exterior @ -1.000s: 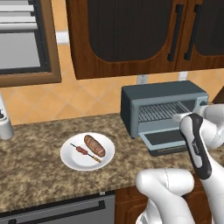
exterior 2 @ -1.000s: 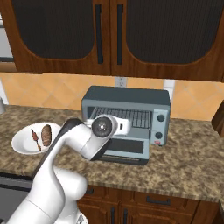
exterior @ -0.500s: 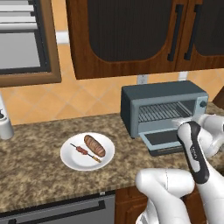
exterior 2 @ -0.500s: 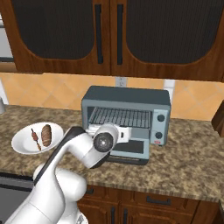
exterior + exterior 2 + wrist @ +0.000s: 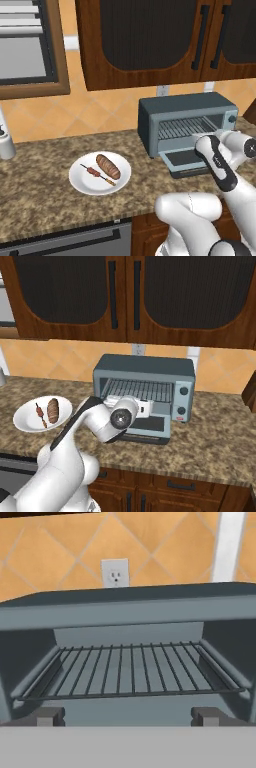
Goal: Pick up the kebab skewer and baguette bread, and place them inside the toaster oven. Close the toaster oven door and start by setting the timer.
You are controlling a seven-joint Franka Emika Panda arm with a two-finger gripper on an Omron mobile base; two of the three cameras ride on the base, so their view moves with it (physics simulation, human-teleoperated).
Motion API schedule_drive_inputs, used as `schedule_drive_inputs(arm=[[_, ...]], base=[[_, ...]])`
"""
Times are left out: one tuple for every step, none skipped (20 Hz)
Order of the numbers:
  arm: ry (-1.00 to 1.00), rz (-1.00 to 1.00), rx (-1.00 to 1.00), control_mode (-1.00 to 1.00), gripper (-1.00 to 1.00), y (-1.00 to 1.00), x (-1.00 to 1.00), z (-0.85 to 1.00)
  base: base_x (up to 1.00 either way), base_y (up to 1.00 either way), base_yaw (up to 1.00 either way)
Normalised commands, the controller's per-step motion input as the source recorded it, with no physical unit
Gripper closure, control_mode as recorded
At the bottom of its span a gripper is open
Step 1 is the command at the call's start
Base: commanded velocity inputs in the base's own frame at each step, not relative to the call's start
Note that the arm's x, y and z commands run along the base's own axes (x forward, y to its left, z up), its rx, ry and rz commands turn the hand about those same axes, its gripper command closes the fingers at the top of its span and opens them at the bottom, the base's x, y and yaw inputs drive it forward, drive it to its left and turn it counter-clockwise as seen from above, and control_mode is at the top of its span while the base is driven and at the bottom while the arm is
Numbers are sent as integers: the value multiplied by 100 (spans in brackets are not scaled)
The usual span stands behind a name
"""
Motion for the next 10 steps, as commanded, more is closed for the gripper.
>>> schedule_drive_inputs(arm=[[0, -10, 0, -100, -100, -21, 40, -10], [0, -7, 0, -100, -100, -33, 29, -11], [0, -3, 0, -100, -100, -36, 25, -3], [0, -2, 0, -100, -100, -12, 31, 0], [0, 0, 0, -100, -100, 0, 25, 0], [0, 0, 0, -100, -100, 0, 18, 0], [0, 0, 0, -100, -100, 0, 34, 0], [1, 0, 0, -100, -100, 0, 39, 0], [0, 0, 0, -100, -100, 0, 23, -4], [0, 1, 0, -100, -100, 0, 17, -6]], base=[[0, 0, 0], [0, 0, 0], [0, 0, 0], [0, 0, 0], [0, 0, 0], [0, 0, 0], [0, 0, 0], [0, 0, 0], [0, 0, 0], [0, 0, 0]])
